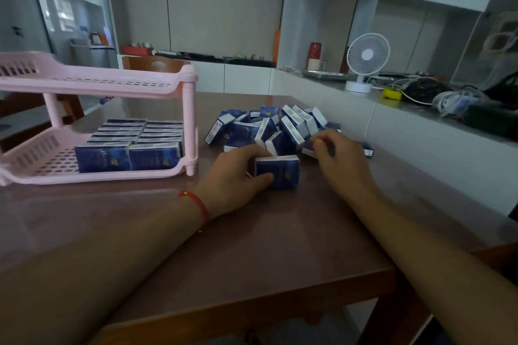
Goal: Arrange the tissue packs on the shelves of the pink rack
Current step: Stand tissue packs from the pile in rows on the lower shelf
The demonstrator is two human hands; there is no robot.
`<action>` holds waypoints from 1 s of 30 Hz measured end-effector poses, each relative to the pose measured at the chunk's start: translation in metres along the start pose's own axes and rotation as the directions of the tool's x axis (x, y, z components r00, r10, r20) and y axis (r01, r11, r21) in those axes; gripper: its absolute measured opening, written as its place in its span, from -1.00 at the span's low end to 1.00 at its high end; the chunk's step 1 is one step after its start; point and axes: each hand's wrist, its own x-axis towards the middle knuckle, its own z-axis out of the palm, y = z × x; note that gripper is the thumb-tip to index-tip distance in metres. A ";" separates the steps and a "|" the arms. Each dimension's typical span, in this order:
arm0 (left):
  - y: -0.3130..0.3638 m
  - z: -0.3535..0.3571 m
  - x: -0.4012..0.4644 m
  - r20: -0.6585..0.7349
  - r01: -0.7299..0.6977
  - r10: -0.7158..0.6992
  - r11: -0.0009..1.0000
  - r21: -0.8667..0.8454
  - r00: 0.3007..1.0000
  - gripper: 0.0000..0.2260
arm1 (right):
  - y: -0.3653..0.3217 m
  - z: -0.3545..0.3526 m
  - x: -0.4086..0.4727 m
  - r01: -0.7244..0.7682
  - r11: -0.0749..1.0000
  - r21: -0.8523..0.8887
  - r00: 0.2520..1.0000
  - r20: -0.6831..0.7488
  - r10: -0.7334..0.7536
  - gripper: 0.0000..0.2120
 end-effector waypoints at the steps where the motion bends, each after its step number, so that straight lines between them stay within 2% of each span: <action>1: -0.001 0.000 0.000 0.003 0.014 -0.014 1.000 -0.016 1.000 -0.69 | 0.011 -0.003 0.005 -0.067 0.993 -0.101 0.997 -0.049 0.062 -0.80; 3: -0.001 0.000 0.000 0.004 0.034 -0.034 0.999 -0.040 0.999 -0.69 | 0.027 -0.004 0.011 -0.125 0.943 -0.308 0.991 0.008 0.134 -0.64; 6: 0.000 0.000 -0.002 0.008 0.035 -0.035 0.998 -0.046 0.999 -0.68 | 0.031 -0.001 0.012 -0.115 0.930 -0.350 0.970 0.162 0.182 -0.53; 13: 0.003 -0.004 -0.010 -0.061 0.042 -0.043 0.999 -0.025 0.997 -0.70 | 0.026 -0.002 0.009 -0.151 0.907 -0.392 0.977 0.080 0.197 -0.77; 16: 0.003 -0.006 -0.015 -0.099 0.092 -0.091 0.996 0.008 0.991 -0.68 | 0.022 -0.009 0.005 -0.196 0.932 -0.305 0.980 -0.045 0.191 -0.73; 18: 0.003 -0.007 -0.017 -0.102 0.117 -0.115 0.993 0.019 0.988 -0.66 | 0.017 -0.015 0.000 -0.192 0.977 -0.098 0.979 -0.095 0.182 -0.69; 20: 0.003 -0.008 -0.018 -0.101 0.126 -0.124 0.992 0.015 0.987 -0.65 | 0.005 -0.018 -0.006 -0.125 0.986 0.112 0.987 -0.084 0.135 -0.64; 22: 0.003 -0.009 -0.019 -0.099 0.134 -0.134 0.991 -0.005 0.986 -0.66 | -0.013 -0.017 -0.014 0.003 0.983 0.184 0.999 -0.053 0.007 -0.63; 24: 0.003 -0.011 -0.018 -0.076 0.143 -0.147 0.989 -0.045 0.986 -0.66 | -0.025 -0.010 -0.019 0.131 0.977 0.169 0.990 0.022 -0.136 -0.65; 26: 0.001 -0.012 -0.018 -0.014 0.146 -0.148 0.985 -0.089 0.989 -0.61 | -0.029 -0.004 -0.023 0.200 0.972 0.123 0.964 0.152 -0.217 -0.68; 30: -0.001 -0.010 -0.017 0.102 0.169 -0.150 0.965 -0.201 0.983 -0.48 | -0.033 0.001 -0.023 0.276 0.961 -0.019 0.918 0.303 -0.258 -0.71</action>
